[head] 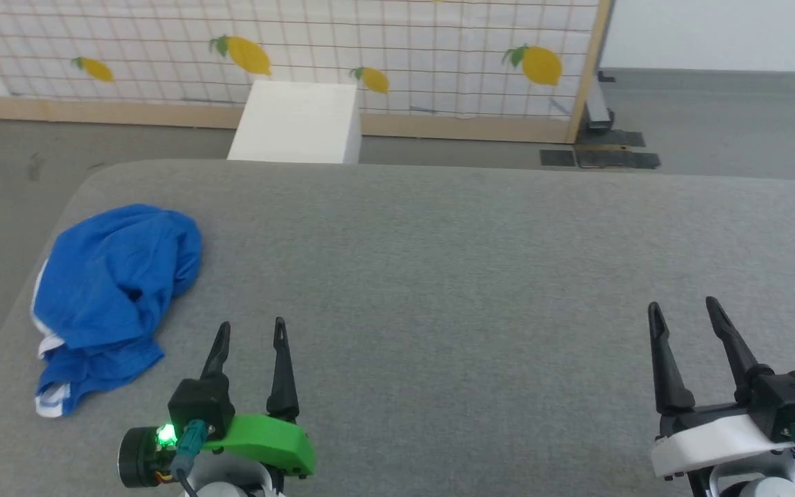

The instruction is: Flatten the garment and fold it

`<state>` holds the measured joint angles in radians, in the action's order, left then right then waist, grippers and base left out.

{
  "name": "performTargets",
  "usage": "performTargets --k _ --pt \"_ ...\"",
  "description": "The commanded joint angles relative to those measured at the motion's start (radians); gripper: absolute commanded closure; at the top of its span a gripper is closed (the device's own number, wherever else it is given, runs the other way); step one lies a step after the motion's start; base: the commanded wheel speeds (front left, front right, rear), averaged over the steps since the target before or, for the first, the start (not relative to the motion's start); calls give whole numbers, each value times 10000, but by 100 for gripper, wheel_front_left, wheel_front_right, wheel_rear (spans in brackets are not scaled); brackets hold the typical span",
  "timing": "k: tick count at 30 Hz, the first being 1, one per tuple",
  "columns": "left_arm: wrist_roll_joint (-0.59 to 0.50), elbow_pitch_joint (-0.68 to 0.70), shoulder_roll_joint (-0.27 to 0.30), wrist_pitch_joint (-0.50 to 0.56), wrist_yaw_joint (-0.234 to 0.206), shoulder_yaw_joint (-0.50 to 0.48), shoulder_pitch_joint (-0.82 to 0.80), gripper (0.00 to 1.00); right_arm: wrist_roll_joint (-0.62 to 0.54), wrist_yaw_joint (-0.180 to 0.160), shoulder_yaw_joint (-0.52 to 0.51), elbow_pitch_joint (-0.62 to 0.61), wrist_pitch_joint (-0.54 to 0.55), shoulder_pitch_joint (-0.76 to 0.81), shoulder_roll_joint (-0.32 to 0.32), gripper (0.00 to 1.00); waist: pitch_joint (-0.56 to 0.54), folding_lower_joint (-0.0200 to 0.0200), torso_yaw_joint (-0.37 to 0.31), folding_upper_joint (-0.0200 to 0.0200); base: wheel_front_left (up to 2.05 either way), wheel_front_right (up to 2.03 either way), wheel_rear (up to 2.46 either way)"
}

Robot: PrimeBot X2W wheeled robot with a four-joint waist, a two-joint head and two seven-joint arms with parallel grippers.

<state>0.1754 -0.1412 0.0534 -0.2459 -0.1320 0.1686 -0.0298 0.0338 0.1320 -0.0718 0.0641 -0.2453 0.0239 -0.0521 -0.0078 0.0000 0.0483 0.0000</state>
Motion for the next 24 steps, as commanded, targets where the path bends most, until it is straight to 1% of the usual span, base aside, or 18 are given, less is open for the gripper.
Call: performTargets --k 1,2,14,18,24 --pt "81 -47 -31 -109 -71 48 -248 0 -60 -13 -52 11 -115 138 18 0 8 0 586 0 0 0 0" --pt "88 -56 -31 -127 -93 42 -257 0 -79 -13 -45 13 -133 149 18 0 12 0 749 0 0 0 0" --pt "49 -23 -29 -159 -115 -265 -80 0 -154 -13 21 -42 -164 185 19 0 29 0 3870 0 0 0 0" --pt "33 45 -29 -159 -127 -394 -20 0 -163 -13 47 -53 -164 151 19 0 67 0 4694 0 0 0 0" --pt "25 108 -29 -159 -109 -537 -4 0 -164 -13 113 -58 -164 111 19 0 139 0 5640 0 0 0 0"
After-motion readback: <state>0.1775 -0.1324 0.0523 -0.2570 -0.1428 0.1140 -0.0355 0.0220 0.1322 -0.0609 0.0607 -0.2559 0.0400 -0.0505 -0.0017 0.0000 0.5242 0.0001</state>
